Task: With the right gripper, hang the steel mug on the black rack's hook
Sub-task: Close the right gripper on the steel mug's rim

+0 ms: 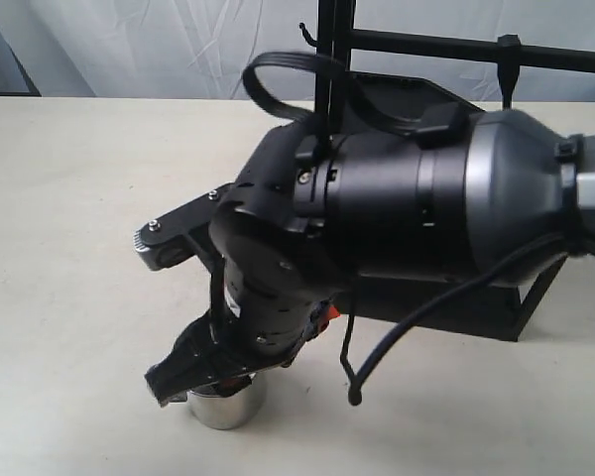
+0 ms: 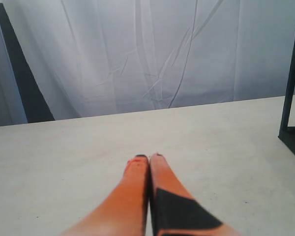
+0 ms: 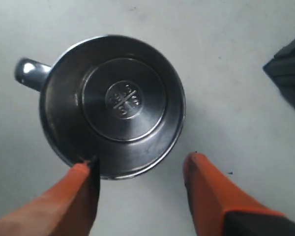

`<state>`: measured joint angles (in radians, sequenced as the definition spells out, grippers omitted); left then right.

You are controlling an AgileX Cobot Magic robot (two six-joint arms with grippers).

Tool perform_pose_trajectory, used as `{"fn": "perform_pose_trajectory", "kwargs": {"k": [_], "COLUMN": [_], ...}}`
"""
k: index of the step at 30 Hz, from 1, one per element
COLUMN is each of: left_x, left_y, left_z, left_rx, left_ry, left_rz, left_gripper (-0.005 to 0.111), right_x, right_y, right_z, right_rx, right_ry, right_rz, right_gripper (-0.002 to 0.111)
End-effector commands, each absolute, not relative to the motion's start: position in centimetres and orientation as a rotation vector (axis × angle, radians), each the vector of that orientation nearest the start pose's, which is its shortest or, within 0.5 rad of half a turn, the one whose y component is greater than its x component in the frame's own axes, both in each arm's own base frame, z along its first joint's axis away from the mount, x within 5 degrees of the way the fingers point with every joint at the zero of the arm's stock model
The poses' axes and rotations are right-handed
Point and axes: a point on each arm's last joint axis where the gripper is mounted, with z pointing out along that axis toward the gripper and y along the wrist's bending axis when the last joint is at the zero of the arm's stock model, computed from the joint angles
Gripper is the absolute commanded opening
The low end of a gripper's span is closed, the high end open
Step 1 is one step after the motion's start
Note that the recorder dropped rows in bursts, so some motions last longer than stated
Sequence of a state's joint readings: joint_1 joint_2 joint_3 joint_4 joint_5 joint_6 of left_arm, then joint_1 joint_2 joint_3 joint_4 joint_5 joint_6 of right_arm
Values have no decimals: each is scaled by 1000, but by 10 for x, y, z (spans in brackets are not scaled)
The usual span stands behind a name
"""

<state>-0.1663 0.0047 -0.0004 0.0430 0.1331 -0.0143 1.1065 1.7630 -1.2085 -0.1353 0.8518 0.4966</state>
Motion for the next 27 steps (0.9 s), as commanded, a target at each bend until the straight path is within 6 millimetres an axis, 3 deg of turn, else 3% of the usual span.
{"fn": "perform_pose_trajectory", "kwargs": {"k": [1,7,9,11,13,14,21,27], "left_x": [56,56,56,56,56,56,56,56], "left_y": [-9,-9,-9,-9,-9,-9,-9,-9], "left_z": [202,202,202,202,202,202,202,202], "left_rx": [155,155,155,155,155,155,155,155], "left_ry": [1605,1605,1605,1605,1605,1605,1605,1605], "left_rz": [-107,-107,-107,-107,-107,-107,-107,-107], "left_gripper": [2,2,2,2,2,2,2,2], "right_x": [172,180,181,182,182,182,177,157], "right_y": [309,316,318,319,318,317,300,263], "right_z": [198,171,165,161,161,162,192,220], "right_rx": [-845,-780,-787,-794,-800,-803,-760,-581], "right_ry": [2743,2740,2742,2744,2746,2746,2733,2749], "right_rz": [58,3,5,0,-18,-35,-72,39], "right_gripper": [51,51,46,31,6,0,-1,-1]}}
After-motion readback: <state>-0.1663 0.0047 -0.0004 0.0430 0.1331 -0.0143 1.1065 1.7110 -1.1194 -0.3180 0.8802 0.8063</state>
